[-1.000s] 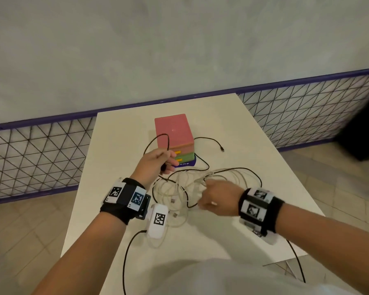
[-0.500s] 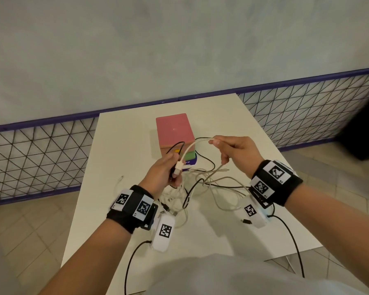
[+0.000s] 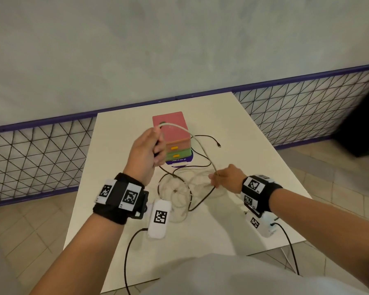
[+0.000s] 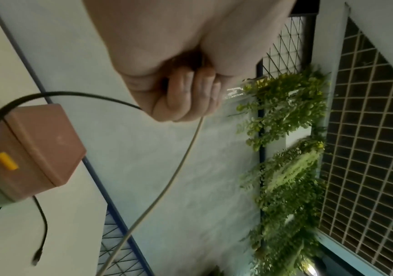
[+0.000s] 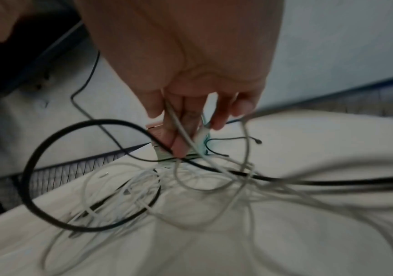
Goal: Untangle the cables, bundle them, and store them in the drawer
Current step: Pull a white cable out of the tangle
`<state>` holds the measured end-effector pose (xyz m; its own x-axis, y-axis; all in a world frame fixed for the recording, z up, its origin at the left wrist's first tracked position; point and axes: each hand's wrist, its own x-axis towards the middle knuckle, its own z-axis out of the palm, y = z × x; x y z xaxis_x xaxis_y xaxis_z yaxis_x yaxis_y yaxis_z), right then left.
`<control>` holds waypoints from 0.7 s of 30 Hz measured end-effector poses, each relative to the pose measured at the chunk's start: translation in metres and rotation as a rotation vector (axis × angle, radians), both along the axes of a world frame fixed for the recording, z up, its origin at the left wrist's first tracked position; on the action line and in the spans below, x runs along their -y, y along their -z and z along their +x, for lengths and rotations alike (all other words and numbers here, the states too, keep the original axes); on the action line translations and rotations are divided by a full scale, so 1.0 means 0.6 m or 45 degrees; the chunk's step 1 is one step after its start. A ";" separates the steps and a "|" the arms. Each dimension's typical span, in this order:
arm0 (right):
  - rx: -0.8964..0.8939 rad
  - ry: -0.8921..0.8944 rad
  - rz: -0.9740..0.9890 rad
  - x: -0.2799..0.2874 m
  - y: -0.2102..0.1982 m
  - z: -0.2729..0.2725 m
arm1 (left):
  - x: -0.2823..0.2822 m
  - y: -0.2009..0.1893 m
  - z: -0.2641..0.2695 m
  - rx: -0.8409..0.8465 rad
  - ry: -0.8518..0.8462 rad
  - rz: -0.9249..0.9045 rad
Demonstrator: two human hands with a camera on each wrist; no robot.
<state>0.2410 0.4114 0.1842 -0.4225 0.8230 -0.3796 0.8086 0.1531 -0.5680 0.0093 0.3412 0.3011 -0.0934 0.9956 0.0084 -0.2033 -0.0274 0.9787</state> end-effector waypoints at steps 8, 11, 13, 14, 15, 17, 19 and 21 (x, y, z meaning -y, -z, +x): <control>-0.471 -0.050 0.009 -0.020 -0.175 -0.053 | 0.020 0.030 0.041 -0.443 -0.016 -0.023; -1.027 -0.010 -0.171 -0.014 -0.245 -0.071 | 0.014 0.030 0.076 -0.637 0.036 0.026; -1.278 0.007 -0.177 -0.006 -0.272 -0.081 | 0.010 0.027 0.091 -0.763 0.010 0.014; -1.361 0.031 -0.169 -0.008 -0.269 -0.083 | 0.006 0.029 0.094 -0.715 -0.038 -0.033; -1.390 0.029 -0.143 -0.007 -0.263 -0.082 | 0.003 0.027 0.094 -0.584 -0.062 -0.088; -1.151 -0.056 -0.012 -0.002 -0.222 -0.075 | -0.005 0.020 0.086 -0.345 -0.106 -0.130; -0.641 -0.277 0.043 0.015 -0.160 -0.067 | -0.015 0.006 0.075 -0.254 -0.157 -0.093; -0.260 -0.436 0.056 0.036 -0.090 -0.058 | -0.022 -0.016 0.063 -0.237 -0.206 0.016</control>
<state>0.2061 0.3897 0.2381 -0.7386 0.6348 -0.2270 0.5774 0.4219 -0.6990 0.0474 0.3545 0.3106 -0.2477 0.9674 0.0524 -0.0112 -0.0569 0.9983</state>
